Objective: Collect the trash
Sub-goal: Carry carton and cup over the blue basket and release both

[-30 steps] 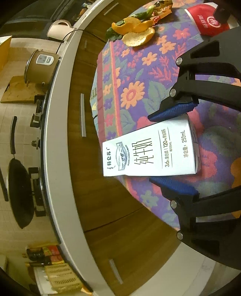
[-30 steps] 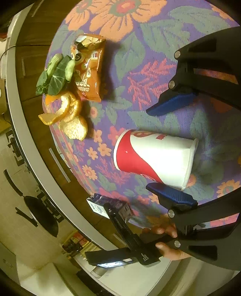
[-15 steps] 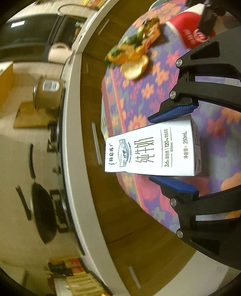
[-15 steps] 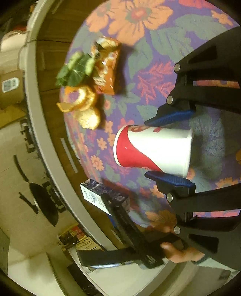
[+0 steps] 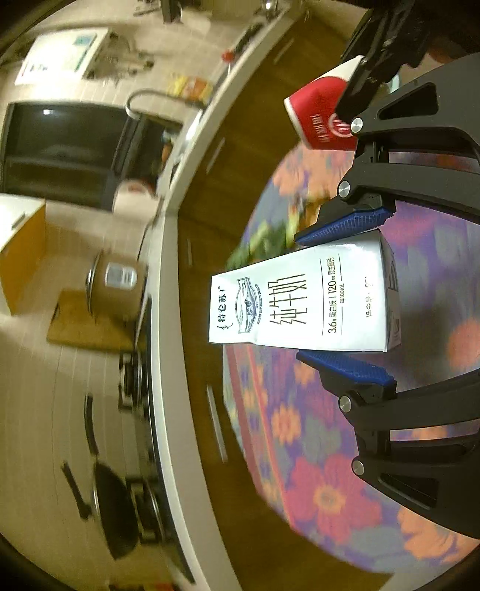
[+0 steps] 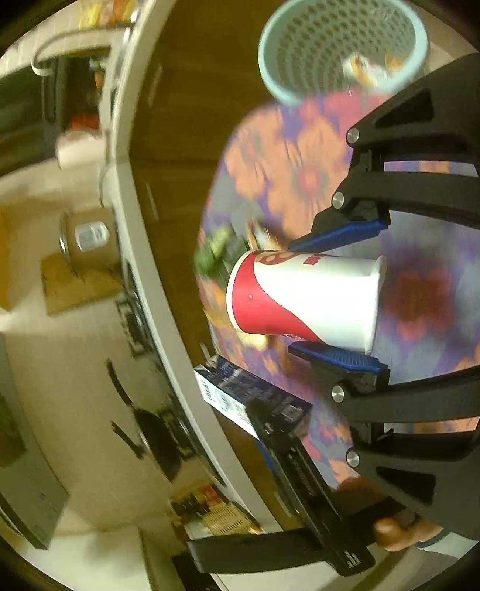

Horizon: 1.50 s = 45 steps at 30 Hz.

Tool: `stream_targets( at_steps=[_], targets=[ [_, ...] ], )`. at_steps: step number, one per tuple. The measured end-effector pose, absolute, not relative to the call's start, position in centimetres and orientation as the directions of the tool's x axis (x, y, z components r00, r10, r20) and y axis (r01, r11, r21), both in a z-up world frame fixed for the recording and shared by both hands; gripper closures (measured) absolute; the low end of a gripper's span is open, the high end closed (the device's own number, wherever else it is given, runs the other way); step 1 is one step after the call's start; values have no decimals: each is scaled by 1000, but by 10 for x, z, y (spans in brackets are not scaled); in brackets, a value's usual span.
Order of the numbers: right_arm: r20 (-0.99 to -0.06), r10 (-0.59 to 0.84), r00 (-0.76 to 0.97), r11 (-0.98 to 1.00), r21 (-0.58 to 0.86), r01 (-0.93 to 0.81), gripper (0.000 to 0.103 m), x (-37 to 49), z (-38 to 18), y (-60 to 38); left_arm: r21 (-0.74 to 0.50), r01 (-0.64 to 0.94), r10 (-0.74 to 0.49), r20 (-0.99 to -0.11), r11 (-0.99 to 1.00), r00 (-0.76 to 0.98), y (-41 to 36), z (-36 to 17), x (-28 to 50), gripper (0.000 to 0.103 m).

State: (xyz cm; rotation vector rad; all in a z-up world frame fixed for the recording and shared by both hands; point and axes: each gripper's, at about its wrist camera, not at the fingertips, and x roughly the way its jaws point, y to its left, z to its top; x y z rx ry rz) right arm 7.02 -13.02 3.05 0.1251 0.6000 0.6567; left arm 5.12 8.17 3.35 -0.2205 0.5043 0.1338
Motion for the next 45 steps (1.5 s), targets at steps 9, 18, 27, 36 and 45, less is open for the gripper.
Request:
stream_targets(
  at_steps=[9, 18, 27, 36, 45],
  targets=[
    [-461, 493, 738, 868, 316, -382, 58, 93, 34, -226, -200, -12, -89, -488, 980, 868, -5, 38, 81, 48],
    [-500, 384, 776, 907, 362, -215, 58, 116, 11, -307, -196, 112, -201, -532, 974, 822, -86, 28, 120, 48],
    [-613, 310, 727, 919, 390, -63, 58, 142, -36, -356, -219, 208, -301, -614, 953, 730, -142, -2, 160, 48],
    [-690, 291, 662, 910, 414, 32, 57, 165, -73, -378, -270, 253, -369, -688, 929, 625, -172, -35, 191, 48],
    [-708, 282, 648, 905, 421, 66, 51, 169, -78, -388, -271, 249, -368, -695, 930, 618, -179, -40, 198, 43]
  ],
)
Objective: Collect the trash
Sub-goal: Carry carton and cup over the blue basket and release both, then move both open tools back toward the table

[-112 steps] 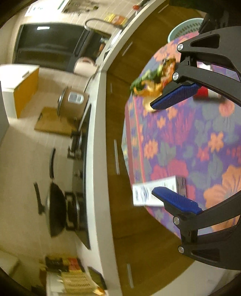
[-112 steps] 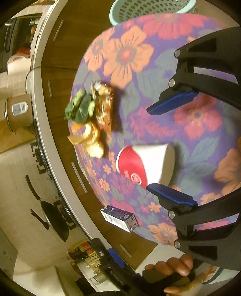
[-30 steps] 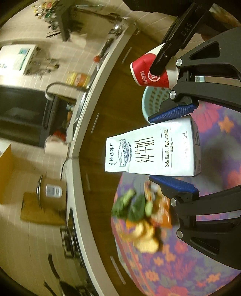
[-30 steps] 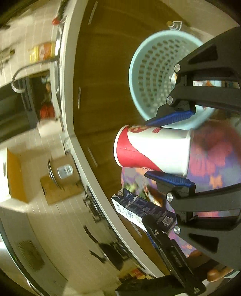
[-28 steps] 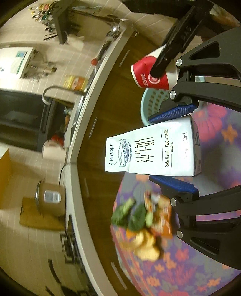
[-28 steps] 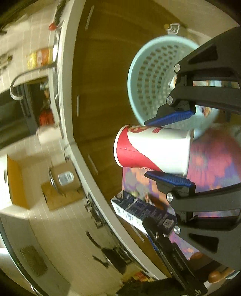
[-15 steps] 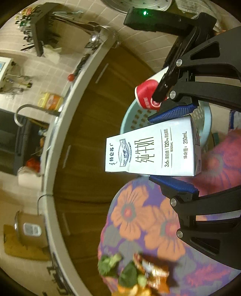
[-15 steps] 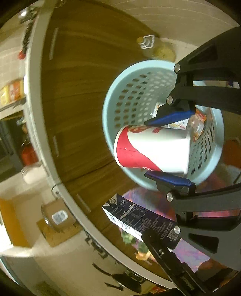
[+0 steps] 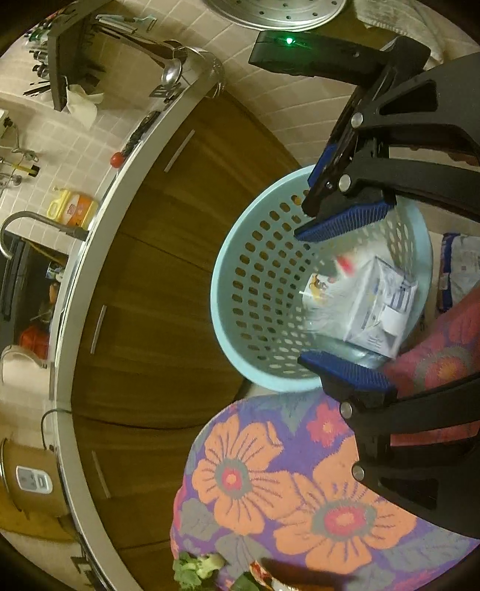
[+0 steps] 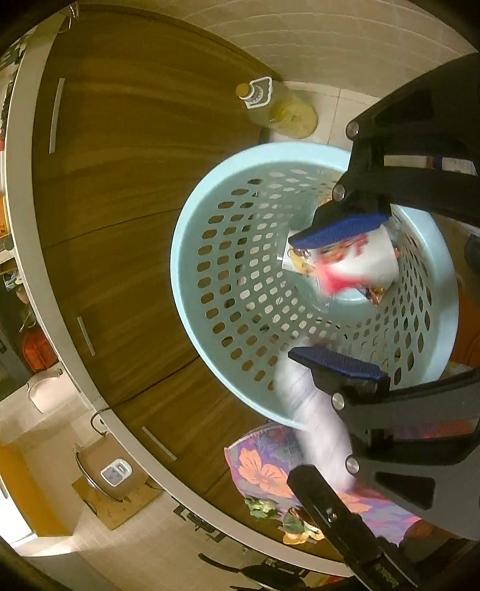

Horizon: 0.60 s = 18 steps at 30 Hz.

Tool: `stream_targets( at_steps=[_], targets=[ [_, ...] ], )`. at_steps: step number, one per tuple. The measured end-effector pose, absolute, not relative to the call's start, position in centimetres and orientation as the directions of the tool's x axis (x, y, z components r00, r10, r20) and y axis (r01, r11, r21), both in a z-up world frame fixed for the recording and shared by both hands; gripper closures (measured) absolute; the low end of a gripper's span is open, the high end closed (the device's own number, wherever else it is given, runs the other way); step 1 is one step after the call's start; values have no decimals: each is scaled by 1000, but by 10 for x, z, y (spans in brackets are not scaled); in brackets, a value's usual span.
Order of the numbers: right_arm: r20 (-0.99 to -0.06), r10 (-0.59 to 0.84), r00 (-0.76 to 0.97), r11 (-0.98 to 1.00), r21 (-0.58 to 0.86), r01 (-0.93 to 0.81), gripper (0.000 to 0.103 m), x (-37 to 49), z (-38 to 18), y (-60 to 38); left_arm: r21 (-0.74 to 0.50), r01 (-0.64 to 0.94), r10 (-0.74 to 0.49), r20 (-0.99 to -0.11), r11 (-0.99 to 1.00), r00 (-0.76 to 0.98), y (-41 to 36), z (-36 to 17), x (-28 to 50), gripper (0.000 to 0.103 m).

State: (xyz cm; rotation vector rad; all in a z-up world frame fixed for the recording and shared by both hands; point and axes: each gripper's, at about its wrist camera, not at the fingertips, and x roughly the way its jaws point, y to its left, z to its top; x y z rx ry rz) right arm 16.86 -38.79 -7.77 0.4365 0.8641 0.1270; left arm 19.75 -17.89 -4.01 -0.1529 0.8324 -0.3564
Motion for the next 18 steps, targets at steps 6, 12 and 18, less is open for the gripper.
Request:
stream_targets(
  at_steps=[6, 12, 18],
  targets=[
    [-693, 298, 656, 899, 434, 51, 51, 165, -71, -387, -273, 251, -371, -685, 929, 627, -172, -35, 192, 42],
    [-666, 314, 677, 903, 431, 4, 51, 158, -54, -375, -272, 247, -367, -663, 930, 652, -162, -23, 182, 43],
    [-636, 346, 690, 903, 426, -60, 51, 149, -37, -356, -277, 236, -361, -623, 932, 694, -143, -5, 163, 42]
  ],
)
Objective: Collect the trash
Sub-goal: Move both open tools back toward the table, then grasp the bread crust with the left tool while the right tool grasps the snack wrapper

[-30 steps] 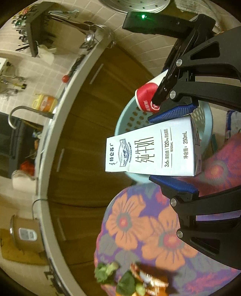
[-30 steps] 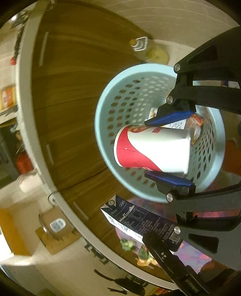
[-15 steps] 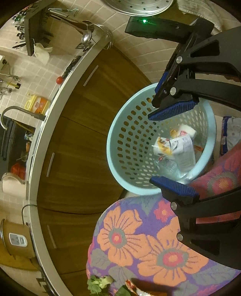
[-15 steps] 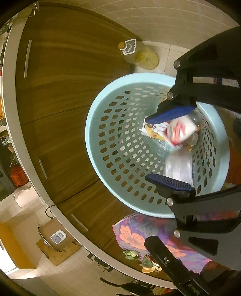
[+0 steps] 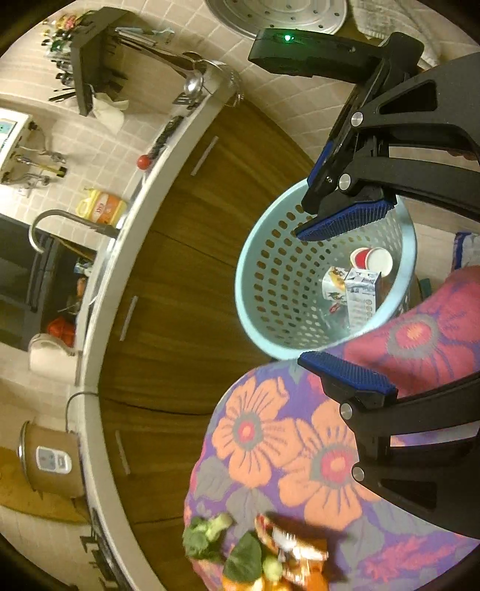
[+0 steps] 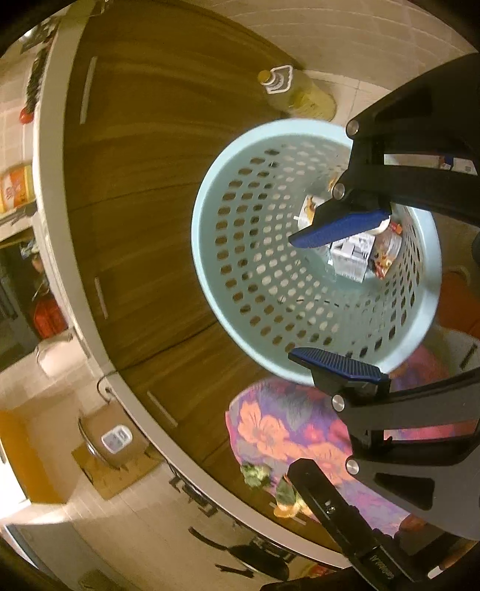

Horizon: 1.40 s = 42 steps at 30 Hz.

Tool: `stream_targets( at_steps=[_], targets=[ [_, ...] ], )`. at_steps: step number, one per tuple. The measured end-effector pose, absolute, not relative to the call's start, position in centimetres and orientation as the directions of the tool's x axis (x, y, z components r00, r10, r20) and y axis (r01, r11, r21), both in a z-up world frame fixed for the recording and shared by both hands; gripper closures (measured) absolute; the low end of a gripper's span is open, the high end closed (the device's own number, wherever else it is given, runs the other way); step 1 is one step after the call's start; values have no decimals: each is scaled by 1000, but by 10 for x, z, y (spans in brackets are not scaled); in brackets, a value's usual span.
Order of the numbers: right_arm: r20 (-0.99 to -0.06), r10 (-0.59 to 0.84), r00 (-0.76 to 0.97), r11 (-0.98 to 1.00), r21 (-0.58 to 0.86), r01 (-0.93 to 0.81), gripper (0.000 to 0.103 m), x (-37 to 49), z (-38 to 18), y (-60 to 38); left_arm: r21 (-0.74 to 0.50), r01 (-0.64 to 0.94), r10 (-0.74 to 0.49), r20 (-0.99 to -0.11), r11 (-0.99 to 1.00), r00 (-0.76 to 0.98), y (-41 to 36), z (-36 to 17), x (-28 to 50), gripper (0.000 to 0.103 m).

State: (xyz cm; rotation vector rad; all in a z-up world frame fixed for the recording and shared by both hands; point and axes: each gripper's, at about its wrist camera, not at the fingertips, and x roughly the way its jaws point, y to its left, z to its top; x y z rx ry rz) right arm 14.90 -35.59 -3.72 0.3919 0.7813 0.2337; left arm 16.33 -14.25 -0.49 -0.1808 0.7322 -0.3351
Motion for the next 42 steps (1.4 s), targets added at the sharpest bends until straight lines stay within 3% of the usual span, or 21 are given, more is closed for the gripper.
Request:
stream_targets(
  at_steps=[10, 24, 32, 42],
  targets=[
    [-600, 455, 658, 878, 427, -218, 51, 139, -14, -293, -244, 145, -262, -562, 959, 785, -80, 25, 129, 38],
    [-616, 564, 550, 820, 340, -460, 51, 138, 12, -153, -291, -173, -13, -541, 941, 841, 100, 39, 105, 36],
    [-647, 560, 517, 804, 274, -529, 51, 157, 12, -81, -366, -256, -16, -598, 895, 801, 170, 14, 131, 36],
    [-722, 511, 467, 822, 252, -511, 51, 187, -16, -46, -392, -293, -72, -694, 872, 716, 182, -32, 180, 42]
  ],
)
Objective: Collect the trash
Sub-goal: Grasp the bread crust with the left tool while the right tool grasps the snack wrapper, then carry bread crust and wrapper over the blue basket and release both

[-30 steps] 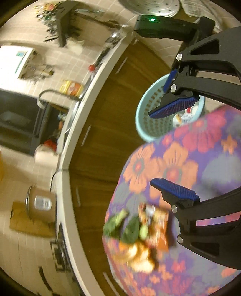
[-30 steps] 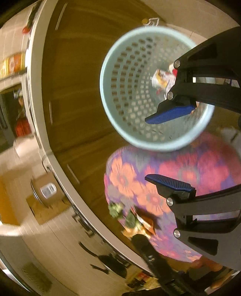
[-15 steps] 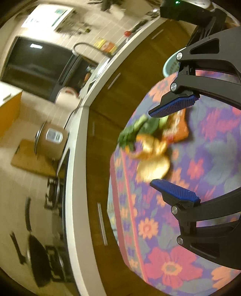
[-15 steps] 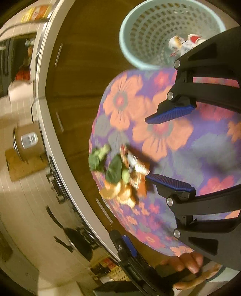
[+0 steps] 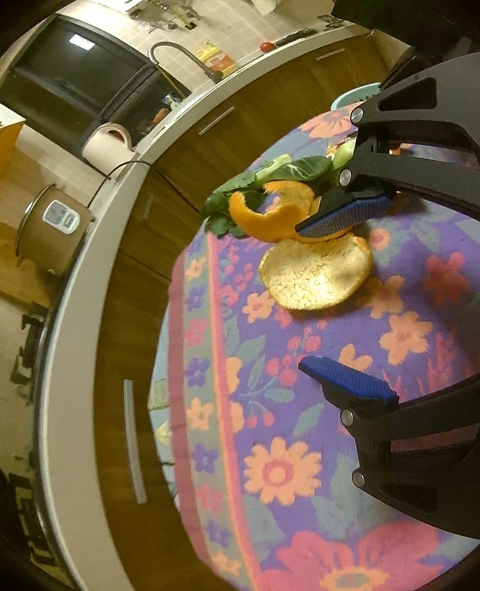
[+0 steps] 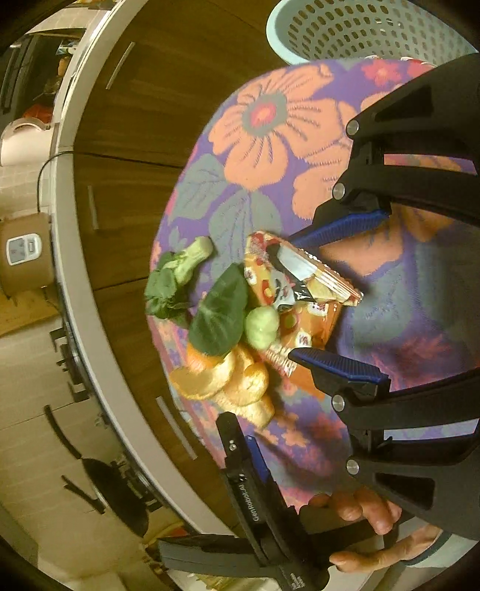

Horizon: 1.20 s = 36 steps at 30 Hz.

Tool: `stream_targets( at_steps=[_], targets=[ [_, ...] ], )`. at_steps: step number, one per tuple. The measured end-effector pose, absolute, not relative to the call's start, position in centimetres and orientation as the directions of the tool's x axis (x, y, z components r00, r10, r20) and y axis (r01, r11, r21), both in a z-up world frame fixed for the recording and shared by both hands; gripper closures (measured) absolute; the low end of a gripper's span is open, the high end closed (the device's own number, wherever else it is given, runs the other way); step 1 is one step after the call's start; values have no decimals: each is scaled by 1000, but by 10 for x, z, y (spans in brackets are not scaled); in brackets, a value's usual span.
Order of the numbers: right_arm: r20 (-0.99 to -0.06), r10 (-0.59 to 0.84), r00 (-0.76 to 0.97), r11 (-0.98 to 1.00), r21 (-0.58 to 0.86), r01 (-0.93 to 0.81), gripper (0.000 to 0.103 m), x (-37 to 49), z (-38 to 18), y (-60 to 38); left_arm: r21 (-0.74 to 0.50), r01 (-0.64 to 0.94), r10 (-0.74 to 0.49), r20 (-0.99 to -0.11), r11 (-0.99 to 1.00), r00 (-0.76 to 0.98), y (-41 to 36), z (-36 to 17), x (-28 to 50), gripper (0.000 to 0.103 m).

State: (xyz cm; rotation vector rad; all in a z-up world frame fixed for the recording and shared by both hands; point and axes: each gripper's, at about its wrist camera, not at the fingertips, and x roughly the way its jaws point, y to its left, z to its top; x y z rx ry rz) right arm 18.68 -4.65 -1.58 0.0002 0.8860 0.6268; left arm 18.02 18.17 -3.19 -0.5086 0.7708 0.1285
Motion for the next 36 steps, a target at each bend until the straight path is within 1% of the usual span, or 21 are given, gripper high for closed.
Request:
stream_targets(
  at_steps=[2, 4, 6, 7, 8, 10, 12, 14, 15, 16, 17, 20, 21, 23, 29, 36],
  targets=[
    [-726, 506, 466, 827, 255, -501, 51, 192, -17, -44, -367, -291, -65, -711, 883, 700, 177, -38, 185, 46],
    [-733, 499, 462, 833, 260, -488, 51, 197, -20, -43, -336, -291, -41, -714, 896, 699, 173, -39, 187, 48],
    [-748, 488, 451, 843, 269, -466, 51, 202, -24, -45, -317, -286, -34, -721, 904, 692, 170, -40, 189, 62],
    [-748, 487, 451, 847, 278, -452, 51, 204, -25, -46, -296, -293, -14, -725, 909, 688, 168, -40, 189, 65],
    [-743, 486, 461, 852, 285, -439, 51, 205, -24, -50, -293, -293, -14, -727, 910, 686, 167, -40, 189, 72],
    [-737, 485, 470, 857, 293, -424, 51, 205, -24, -53, -286, -290, -11, -729, 913, 685, 166, -40, 189, 77],
    [-733, 494, 467, 853, 306, -423, 51, 206, -25, -55, -292, -287, -18, -730, 912, 683, 167, -41, 189, 99],
    [-743, 482, 464, 856, 289, -428, 51, 207, -25, -52, -310, -280, -36, -726, 908, 686, 169, -41, 188, 99],
    [-746, 476, 467, 858, 276, -434, 52, 206, -25, -49, -316, -278, -41, -724, 907, 689, 169, -41, 188, 100],
    [-748, 474, 465, 855, 263, -448, 58, 204, -25, -45, -321, -276, -44, -720, 906, 692, 170, -41, 187, 101],
    [-752, 479, 454, 846, 258, -466, 74, 203, -26, -41, -324, -274, -44, -714, 906, 698, 170, -41, 186, 101],
    [-737, 485, 470, 840, 244, -485, 83, 197, -22, -38, -335, -269, -40, -689, 903, 723, 170, -37, 180, 102],
    [-727, 493, 478, 837, 246, -488, 85, 194, -20, -40, -346, -269, -43, -681, 899, 731, 172, -36, 178, 102],
    [-708, 502, 497, 835, 248, -491, 85, 188, -16, -46, -365, -275, -49, -674, 889, 737, 176, -35, 173, 102],
    [-719, 455, 525, 853, 183, -488, 85, 159, -11, -65, -379, -285, -32, -647, 881, 761, 181, -20, 147, 102],
    [-696, 465, 548, 851, 180, -494, 85, 126, 1, -105, -385, -265, -23, -603, 884, 798, 171, 5, 102, 102]
  ],
)
